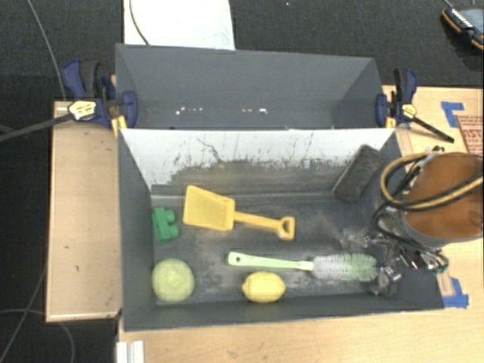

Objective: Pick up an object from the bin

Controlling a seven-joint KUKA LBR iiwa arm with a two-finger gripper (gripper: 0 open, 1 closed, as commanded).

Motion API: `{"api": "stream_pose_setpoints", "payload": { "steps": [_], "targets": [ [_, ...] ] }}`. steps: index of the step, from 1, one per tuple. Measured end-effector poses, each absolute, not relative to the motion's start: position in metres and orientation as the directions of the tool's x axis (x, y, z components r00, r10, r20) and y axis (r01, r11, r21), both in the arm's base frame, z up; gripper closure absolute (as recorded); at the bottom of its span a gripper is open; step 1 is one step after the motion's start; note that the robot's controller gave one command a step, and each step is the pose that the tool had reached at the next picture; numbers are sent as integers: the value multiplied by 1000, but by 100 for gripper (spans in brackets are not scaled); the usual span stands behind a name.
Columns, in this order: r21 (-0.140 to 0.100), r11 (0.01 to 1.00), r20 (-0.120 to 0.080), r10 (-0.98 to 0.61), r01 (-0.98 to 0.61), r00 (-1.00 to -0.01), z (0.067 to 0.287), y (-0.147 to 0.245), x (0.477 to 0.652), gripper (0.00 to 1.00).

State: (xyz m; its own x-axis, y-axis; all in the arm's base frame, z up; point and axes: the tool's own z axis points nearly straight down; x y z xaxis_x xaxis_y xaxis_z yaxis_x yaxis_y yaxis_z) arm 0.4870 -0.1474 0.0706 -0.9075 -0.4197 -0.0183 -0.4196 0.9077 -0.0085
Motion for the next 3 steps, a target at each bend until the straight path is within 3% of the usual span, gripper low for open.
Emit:
{"api": "stream_pose_setpoints", "payload": {
  "steps": [1, 2, 3],
  "targets": [
    [-1, 995, -23, -99, -99, -995, 88, -113, 477, 0],
    [-9, 941, -22, -338, -338, -941, 70, -144, 484, 100],
    [-9, 941, -22, -339, -339, -941, 70, -144, 484, 100]
  ]
}}
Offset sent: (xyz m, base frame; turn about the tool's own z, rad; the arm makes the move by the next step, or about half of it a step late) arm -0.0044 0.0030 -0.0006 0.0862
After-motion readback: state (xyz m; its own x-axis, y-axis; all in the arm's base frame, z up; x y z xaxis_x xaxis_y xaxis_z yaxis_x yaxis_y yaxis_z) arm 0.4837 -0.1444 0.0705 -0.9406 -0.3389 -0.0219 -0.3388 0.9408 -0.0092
